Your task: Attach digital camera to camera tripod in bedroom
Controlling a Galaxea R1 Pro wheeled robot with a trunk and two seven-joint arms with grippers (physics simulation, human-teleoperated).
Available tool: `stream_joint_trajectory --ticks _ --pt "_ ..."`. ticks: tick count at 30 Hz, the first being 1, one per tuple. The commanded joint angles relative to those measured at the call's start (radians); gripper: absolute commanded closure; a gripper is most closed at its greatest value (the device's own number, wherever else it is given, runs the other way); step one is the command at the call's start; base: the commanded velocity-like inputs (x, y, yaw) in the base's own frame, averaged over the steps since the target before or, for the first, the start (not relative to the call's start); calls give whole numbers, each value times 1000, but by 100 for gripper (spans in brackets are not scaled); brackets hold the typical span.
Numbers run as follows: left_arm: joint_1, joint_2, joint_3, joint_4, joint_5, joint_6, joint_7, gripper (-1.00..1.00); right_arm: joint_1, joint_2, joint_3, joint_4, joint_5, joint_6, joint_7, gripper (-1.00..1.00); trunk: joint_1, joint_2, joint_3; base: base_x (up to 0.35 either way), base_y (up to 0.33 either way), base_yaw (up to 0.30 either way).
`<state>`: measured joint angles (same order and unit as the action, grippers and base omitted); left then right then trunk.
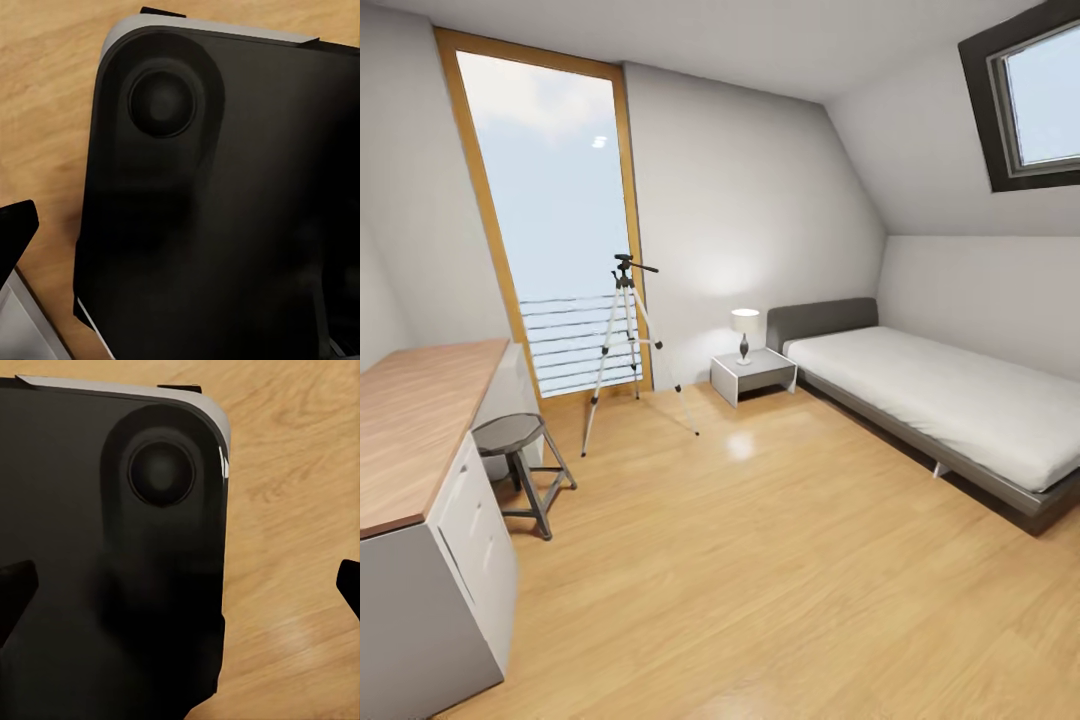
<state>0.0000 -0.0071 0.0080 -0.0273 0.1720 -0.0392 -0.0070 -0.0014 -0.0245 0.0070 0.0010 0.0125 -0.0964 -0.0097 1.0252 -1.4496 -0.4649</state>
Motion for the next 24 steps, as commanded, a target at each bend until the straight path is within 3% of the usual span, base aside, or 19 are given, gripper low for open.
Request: stream_joint_trajectory --ticks 1,14,24 --pt "0 0 0 0 7 -2 -1 -100 0 0 1 0 1 -3 -1 -100 0 0 -1 -118 0 0" --pt "0 -1 0 0 7 -2 -1 -100 0 2 -1 0 1 -3 -1 -100 0 0 -1 -90 12 0" --pt "0 -1 0 0 7 -2 -1 -100 0 6 -4 0 -2 -3 -1 -100 0 0 -1 -2 0 -166"
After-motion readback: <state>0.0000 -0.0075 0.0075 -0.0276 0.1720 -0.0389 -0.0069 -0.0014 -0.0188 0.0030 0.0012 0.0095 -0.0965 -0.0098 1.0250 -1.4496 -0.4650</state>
